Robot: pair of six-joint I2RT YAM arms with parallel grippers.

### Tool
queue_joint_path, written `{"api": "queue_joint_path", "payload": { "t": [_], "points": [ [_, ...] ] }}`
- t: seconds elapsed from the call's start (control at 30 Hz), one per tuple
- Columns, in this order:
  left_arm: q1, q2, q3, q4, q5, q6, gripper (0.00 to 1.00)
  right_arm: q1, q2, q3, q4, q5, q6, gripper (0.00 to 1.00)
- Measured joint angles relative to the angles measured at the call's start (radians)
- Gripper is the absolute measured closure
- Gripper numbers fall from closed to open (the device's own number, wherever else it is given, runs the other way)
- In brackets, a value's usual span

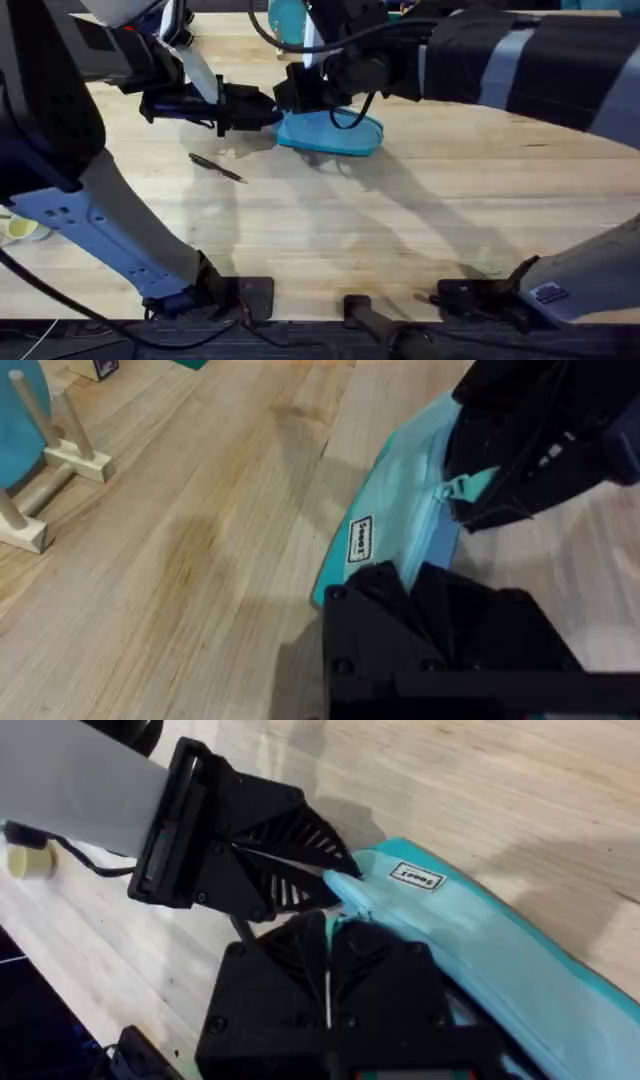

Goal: Unzip the bag, pick up the pens from the table one at a time and place them inside, then zip the bag closed.

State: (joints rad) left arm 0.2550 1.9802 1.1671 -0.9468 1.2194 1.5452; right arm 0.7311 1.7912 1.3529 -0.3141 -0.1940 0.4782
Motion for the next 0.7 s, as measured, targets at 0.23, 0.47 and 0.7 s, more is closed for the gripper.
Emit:
{"api": "queue_joint_path", "payload": {
  "t": [0.23, 0.47, 0.7],
  "points": [
    [0.0, 0.0, 0.0, 0.0, 0.0, 0.0, 0.961, 0.0, 0.0, 0.0, -0.001, 0.0, -0.001, 0.971],
    [0.0, 0.0, 0.0, -0.003, 0.0, 0.0, 0.961, 0.0, 0.0, 0.0, -0.019, -0.001, -0.004, 0.971],
    [0.0, 0.0, 0.0, -0.003, 0.0, 0.0, 0.961, 0.004, 0.0, 0.0, -0.042, -0.004, -0.006, 0.712]
  ]
}}
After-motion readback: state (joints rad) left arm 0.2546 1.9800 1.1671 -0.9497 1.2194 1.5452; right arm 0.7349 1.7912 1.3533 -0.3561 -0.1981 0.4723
